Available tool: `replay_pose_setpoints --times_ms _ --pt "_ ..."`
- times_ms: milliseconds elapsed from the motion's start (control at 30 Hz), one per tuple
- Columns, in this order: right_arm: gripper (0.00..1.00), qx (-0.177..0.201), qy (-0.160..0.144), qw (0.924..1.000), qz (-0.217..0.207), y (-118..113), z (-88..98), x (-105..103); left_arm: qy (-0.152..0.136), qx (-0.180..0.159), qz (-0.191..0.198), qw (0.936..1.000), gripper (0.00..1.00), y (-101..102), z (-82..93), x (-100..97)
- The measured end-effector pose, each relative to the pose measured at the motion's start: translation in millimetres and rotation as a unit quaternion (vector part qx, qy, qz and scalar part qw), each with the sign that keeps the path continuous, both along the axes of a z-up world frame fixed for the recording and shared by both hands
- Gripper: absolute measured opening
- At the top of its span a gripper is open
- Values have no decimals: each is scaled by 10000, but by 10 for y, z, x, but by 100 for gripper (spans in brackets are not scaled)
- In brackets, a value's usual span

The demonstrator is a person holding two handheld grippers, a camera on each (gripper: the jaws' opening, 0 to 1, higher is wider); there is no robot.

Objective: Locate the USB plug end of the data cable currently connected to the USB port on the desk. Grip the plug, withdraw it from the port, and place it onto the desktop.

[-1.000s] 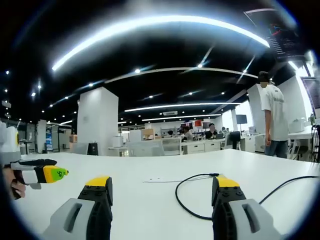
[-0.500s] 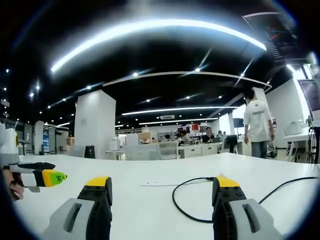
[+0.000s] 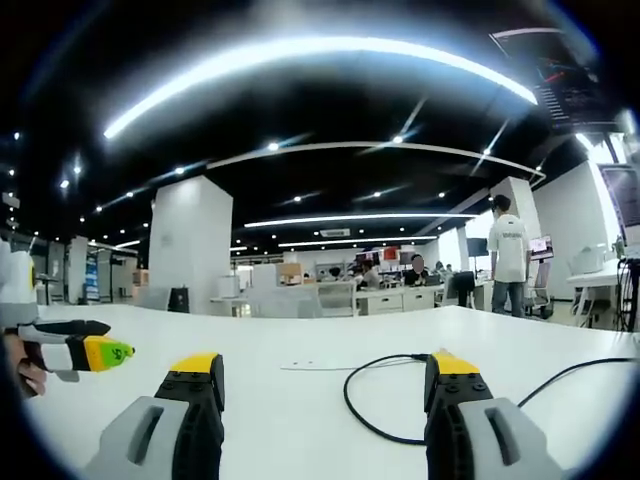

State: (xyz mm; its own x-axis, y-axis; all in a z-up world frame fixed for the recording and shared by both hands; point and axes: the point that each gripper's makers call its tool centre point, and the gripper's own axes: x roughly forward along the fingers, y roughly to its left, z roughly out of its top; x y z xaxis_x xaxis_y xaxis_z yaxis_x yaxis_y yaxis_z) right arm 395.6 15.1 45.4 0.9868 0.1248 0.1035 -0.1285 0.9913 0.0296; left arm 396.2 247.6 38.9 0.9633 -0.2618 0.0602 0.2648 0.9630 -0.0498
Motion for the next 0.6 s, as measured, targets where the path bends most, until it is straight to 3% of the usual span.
replay_pose_setpoints --times_ms 500,600 --pt "82 23 -11 10000 -87 -39 8 5 30 -15 -18 10000 84 -4 -22 20" --pt "82 4 24 9999 -120 -54 -8 14 49 117 21 9999 84 7 -63 47"
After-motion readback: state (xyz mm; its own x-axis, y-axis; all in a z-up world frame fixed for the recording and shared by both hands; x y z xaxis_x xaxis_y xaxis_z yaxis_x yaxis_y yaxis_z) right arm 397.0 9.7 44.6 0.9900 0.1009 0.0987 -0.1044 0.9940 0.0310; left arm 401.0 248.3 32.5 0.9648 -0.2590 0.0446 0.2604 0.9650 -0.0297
